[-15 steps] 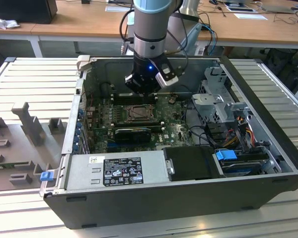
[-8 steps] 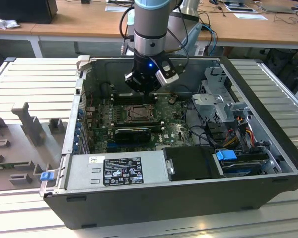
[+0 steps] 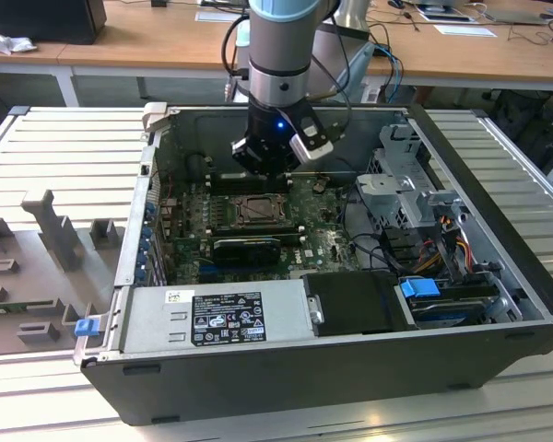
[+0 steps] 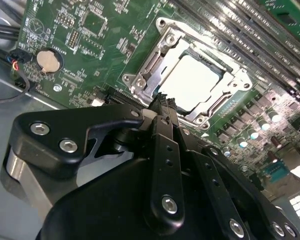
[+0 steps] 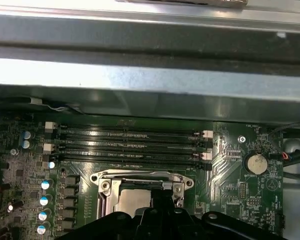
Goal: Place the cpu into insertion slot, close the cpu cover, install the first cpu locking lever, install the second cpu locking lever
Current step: 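Install the second cpu locking lever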
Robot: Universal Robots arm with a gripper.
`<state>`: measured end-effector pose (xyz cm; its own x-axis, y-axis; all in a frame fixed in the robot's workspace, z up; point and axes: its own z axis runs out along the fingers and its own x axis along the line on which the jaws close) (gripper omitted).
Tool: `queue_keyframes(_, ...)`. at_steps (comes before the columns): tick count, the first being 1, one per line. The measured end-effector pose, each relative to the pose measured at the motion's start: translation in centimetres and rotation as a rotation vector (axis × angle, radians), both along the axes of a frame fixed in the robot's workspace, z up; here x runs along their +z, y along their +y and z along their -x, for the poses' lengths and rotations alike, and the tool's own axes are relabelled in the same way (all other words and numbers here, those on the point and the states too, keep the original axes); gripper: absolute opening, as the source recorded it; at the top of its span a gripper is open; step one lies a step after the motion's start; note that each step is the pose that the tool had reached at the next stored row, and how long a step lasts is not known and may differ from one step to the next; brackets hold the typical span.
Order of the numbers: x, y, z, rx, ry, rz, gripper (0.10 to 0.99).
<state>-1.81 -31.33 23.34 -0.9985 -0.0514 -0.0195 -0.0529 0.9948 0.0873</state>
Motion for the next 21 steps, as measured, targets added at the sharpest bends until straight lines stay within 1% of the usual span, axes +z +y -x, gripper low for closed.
queue_keyframes(1, -0.01, -0.35, 0.0, 0.0, 0.0, 0.0, 0.106)
queue_keyframes(3, -0.01, -0.68, 0.0, 0.0, 0.0, 0.0, 0.106)
queue_keyframes(9, 0.28, -0.93, 0.0, 0.0, 0.0, 0.0, 0.106)
queue_keyframes(13, 0.35, -1.28, 0.0, 0.0, 0.0, 0.0, 0.106)
queue_keyframes(14, 0.35, -1.4, 0.0, 0.0, 0.0, 0.0, 0.106)
queue_keyframes(17, 0.34, -2.19, 0.0, 0.0, 0.0, 0.0, 0.106)
queue_keyframes(19, 0.35, -2.4, 0.0, 0.0, 0.0, 0.0, 0.106)
queue_keyframes(21, 0.67, -2.53, 0.01, 0.0, 0.0, 0.0, 0.106)
